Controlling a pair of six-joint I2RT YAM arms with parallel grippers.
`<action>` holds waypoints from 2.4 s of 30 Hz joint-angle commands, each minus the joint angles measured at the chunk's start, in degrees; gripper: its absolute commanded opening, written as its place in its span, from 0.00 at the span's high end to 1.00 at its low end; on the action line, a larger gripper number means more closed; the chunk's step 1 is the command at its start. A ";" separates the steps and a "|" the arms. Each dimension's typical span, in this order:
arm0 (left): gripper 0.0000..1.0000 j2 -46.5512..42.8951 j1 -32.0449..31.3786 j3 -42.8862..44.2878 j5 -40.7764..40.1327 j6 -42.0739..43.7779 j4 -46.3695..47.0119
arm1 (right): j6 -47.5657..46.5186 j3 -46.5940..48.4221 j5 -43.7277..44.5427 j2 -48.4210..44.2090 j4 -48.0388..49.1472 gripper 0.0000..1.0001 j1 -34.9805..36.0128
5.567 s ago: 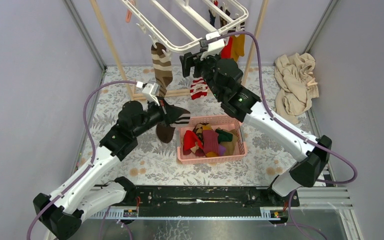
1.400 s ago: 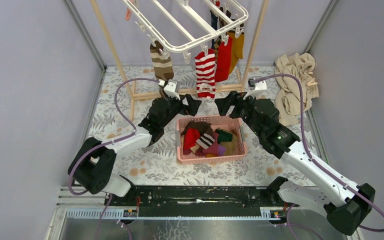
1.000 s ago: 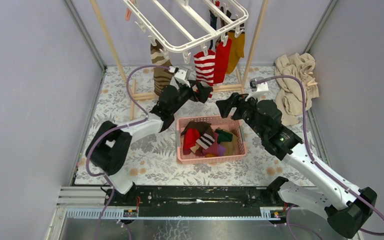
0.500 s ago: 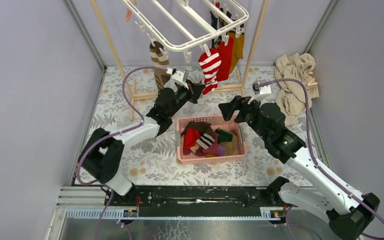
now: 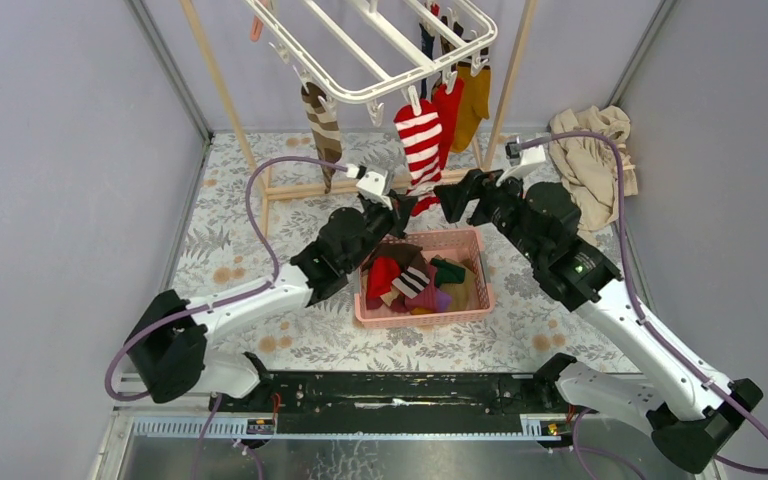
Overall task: Remove the socks clipped to the hanger
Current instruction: Remove the sock from the hanger.
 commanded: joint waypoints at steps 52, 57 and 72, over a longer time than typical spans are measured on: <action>1.00 -9.84 18.48 12.52 25.92 -9.34 -29.02 | -15.07 35.72 19.91 25.81 -1.80 0.36 4.64; 1.00 -10.11 18.41 11.82 26.05 -9.42 -28.52 | -14.57 36.14 20.19 27.36 0.58 0.36 5.26; 1.00 -10.25 18.36 10.17 25.95 -9.34 -27.42 | -13.75 39.00 19.62 29.90 3.46 0.36 7.09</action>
